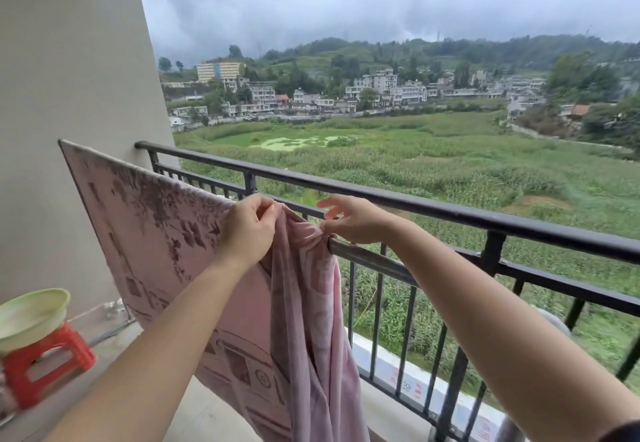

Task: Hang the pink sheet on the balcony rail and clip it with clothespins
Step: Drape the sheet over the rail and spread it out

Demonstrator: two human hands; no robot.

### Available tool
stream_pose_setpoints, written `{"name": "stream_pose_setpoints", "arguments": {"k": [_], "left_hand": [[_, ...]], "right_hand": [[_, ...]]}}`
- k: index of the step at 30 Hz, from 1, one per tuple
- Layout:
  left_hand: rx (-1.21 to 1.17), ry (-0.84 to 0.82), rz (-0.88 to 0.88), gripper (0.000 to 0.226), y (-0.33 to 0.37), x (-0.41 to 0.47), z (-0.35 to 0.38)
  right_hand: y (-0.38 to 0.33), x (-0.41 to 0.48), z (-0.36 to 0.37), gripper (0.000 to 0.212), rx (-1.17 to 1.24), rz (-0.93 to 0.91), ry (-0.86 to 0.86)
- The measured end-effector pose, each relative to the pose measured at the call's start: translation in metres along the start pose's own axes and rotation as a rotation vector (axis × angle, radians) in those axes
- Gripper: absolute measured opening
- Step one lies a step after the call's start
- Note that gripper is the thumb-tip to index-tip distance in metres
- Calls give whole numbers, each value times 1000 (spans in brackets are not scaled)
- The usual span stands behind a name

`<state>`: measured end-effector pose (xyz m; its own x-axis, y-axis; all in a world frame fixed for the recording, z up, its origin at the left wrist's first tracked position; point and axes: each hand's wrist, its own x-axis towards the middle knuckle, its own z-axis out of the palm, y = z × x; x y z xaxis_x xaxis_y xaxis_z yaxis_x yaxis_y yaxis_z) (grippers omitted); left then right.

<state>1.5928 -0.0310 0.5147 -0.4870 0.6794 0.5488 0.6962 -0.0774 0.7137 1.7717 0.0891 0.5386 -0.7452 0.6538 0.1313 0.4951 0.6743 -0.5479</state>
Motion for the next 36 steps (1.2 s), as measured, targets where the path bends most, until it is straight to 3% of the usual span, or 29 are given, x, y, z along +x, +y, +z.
{"name": "stream_pose_setpoints", "arguments": {"k": [3, 5, 10, 12, 15, 19, 22, 24, 26, 29, 31, 32, 34, 36], "left_hand": [[-249, -86, -17, 17, 31, 7, -13], [-350, -125, 11, 19, 52, 7, -21], [-487, -148, 55, 20, 71, 3, -29], [-514, -130, 36, 22, 75, 2, -29], [-580, -92, -13, 24, 76, 5, -27], [-523, -140, 10, 20, 70, 1, -12], [-436, -265, 35, 22, 76, -17, 8], [-439, -302, 70, 24, 93, -29, 17], [-464, -257, 112, 25, 120, -36, 18], [-580, -199, 158, 24, 168, -52, 15], [-650, -201, 208, 22, 192, -78, 22], [-664, -254, 243, 21, 198, -95, 28], [-611, -567, 287, 19, 202, -132, 46], [-406, -1014, 300, 26, 201, -170, 67]], "right_hand": [[-13, 0, 0, 53, -7, -76, 56], [-24, 1, 3, 31, -91, -107, 144], [-36, 0, -3, 26, -371, -159, 644], [-35, -2, -11, 21, -505, -174, 734], [-32, -10, -17, 16, -654, -93, 603], [-19, -41, -47, 9, -767, 339, 278], [-7, -74, -74, 25, -782, 538, 203], [1, -93, -87, 26, -686, 514, 300], [12, -109, -98, 13, -351, 402, 486], [17, -136, -114, 37, 110, 176, 718], [27, -160, -121, 43, 159, 81, 797], [35, -174, -123, 42, 116, 50, 813], [59, -205, -126, 33, 21, 76, 685], [86, -236, -125, 31, -86, 279, 291]]}}
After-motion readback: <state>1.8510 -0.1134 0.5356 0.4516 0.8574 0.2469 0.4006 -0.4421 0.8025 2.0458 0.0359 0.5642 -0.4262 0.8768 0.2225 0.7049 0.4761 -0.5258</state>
